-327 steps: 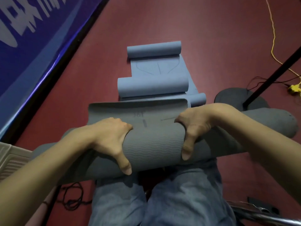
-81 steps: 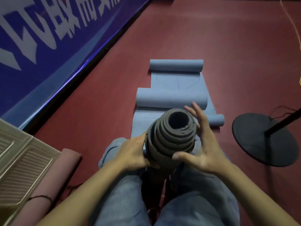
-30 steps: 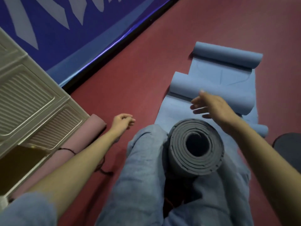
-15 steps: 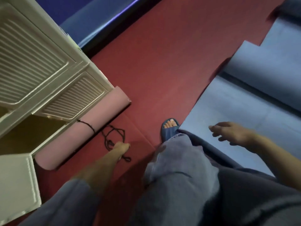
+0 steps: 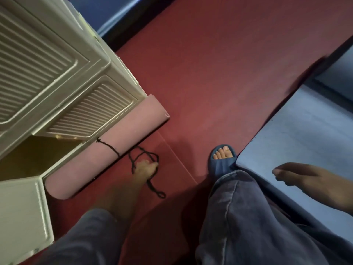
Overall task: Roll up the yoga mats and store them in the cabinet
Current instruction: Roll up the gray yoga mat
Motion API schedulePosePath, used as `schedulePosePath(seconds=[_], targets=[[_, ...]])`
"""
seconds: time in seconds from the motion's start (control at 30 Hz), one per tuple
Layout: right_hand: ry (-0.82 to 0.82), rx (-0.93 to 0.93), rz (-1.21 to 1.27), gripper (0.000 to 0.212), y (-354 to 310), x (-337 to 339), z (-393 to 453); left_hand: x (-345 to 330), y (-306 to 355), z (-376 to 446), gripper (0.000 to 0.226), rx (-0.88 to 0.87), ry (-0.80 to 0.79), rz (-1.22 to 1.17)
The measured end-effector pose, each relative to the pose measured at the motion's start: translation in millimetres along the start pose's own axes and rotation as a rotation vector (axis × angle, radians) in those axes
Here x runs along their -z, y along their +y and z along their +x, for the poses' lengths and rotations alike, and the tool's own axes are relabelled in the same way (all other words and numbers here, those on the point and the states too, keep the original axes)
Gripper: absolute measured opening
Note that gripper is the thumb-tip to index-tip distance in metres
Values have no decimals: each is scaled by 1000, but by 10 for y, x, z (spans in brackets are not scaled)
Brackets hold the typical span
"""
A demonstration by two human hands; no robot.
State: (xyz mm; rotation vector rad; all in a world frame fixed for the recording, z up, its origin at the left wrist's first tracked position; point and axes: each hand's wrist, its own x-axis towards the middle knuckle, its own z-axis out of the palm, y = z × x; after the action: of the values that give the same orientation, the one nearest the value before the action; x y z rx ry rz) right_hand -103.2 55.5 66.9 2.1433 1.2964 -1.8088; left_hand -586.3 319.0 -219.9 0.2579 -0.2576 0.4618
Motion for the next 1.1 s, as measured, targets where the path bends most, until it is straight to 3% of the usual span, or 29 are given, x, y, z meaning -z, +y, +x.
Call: schedulePosePath(seconds=[0.03, 0.1, 0.13, 0.17, 0.2, 0.23, 0.27, 0.33, 0.4, 0.47, 0.57, 0.63, 0.73, 0.9, 1.03, 1.1], targets=[[-11, 0, 15, 48, -41, -36, 12, 132, 167, 92, 59, 37, -69, -9], [-15, -36, 53, 17, -90, -92, 7, -98, -122, 138, 45, -31, 245, 526], [-11, -44, 58, 11, -82, -115, 4, -303, -413, 188, 31, 177, 451, 789], [-9, -52, 62, 12, -77, -143, -9, -504, -927, 266, 10, 514, 736, 1032], [-7, -67, 77, 14, -83, -162, -22, -653, -1393, 302, 18, 915, 991, 1198], [1, -84, 100, 18, -96, -171, -39, -807, -1975, 183, 37, 1063, 1293, 1287], [13, -105, 125, 20, -94, -160, -61, -874, -2442, -53, 43, 1158, 1429, 1351], [48, -147, 159, 20, 0, -80, -114, -1096, -2873, -242, 37, 1332, 1481, 1729], [88, -189, 183, 22, 102, 9, -193, -1219, -2915, -26, 30, 1113, 1788, 1389], [137, -207, 197, 23, 152, 40, -269, -1383, -2721, 73, 26, 877, 1895, 1455], [206, -148, 190, 21, 111, 79, -471, -1744, -2393, 165, 20, 737, 1871, 1504], [274, -75, 163, 18, 73, 127, -688, -1970, -2093, 300, 29, 551, 1838, 1447], [368, 20, 168, 16, -8, 195, -1136, -2589, -1914, 619, 34, 387, 1651, 1419], [583, 310, 101, 10, -286, 199, -2067, -4083, -1929, 1523, 20, 338, 1046, 1665], [736, 725, -109, 70, -608, -18, -2871, -5341, -2313, 2272, 16, 289, 511, 1743], [771, 910, -157, 70, -675, -178, -3215, -5844, -2572, 2464, 16, 310, 330, 1709]])
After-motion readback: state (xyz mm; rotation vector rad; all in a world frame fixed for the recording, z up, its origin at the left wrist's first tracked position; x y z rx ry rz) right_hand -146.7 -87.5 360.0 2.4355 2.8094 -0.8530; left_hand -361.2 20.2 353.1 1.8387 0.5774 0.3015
